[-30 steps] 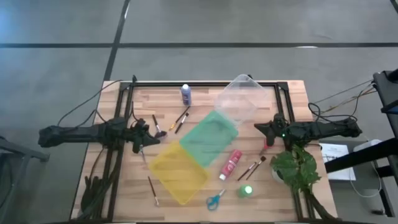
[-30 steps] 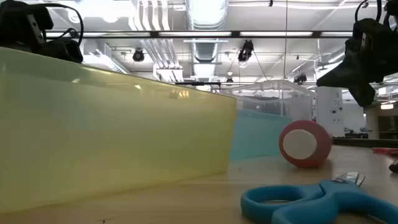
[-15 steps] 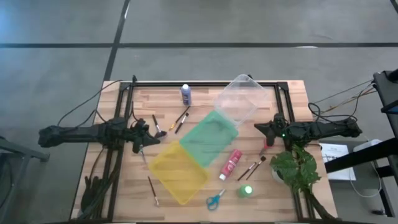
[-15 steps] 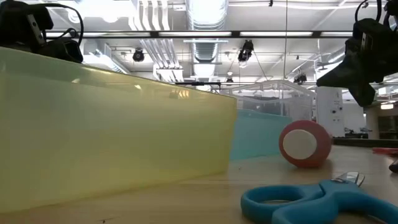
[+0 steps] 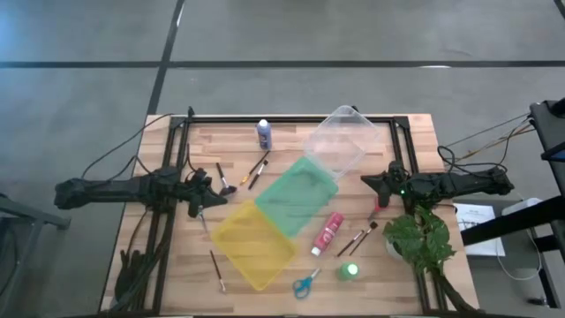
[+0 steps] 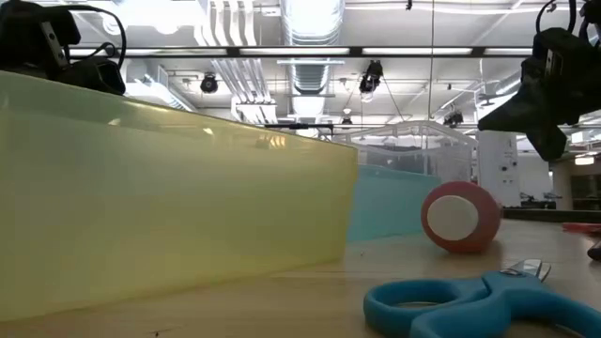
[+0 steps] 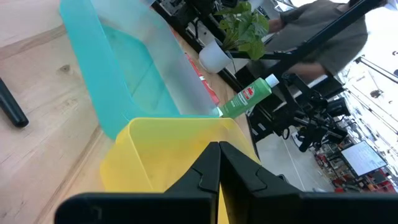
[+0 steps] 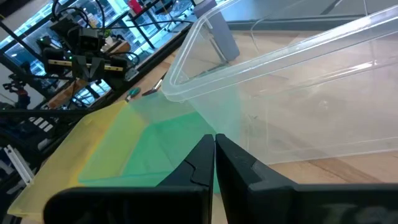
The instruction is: Pick & Place Paint Supplies
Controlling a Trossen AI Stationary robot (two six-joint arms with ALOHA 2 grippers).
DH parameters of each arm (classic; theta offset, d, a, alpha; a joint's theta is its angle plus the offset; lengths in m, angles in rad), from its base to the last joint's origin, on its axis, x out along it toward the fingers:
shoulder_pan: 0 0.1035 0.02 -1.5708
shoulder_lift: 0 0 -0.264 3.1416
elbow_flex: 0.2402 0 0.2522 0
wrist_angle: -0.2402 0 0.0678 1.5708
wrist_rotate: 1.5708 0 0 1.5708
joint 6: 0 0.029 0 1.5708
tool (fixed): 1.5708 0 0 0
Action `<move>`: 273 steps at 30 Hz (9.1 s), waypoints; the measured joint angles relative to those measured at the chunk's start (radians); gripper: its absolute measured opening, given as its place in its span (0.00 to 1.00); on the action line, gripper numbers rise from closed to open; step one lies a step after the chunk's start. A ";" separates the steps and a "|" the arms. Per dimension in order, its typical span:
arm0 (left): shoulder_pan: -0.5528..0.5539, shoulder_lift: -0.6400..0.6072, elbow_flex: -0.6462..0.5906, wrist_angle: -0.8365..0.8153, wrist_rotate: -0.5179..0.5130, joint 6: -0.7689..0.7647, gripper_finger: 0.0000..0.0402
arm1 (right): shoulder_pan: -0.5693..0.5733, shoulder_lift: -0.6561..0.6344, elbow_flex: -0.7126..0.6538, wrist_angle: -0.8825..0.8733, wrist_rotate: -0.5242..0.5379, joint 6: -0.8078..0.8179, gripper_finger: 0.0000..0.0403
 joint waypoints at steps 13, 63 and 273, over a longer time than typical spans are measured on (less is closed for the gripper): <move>0.000 0.000 0.000 0.000 0.000 0.000 0.03 | 0.000 0.000 0.000 0.000 0.000 0.000 0.03; 0.000 0.000 0.000 0.000 0.000 0.035 0.03 | 0.000 0.027 -0.024 0.403 0.204 0.493 0.03; -0.277 0.972 1.668 -1.260 -0.712 0.768 0.77 | 0.557 1.694 1.409 -0.783 -0.401 0.219 0.54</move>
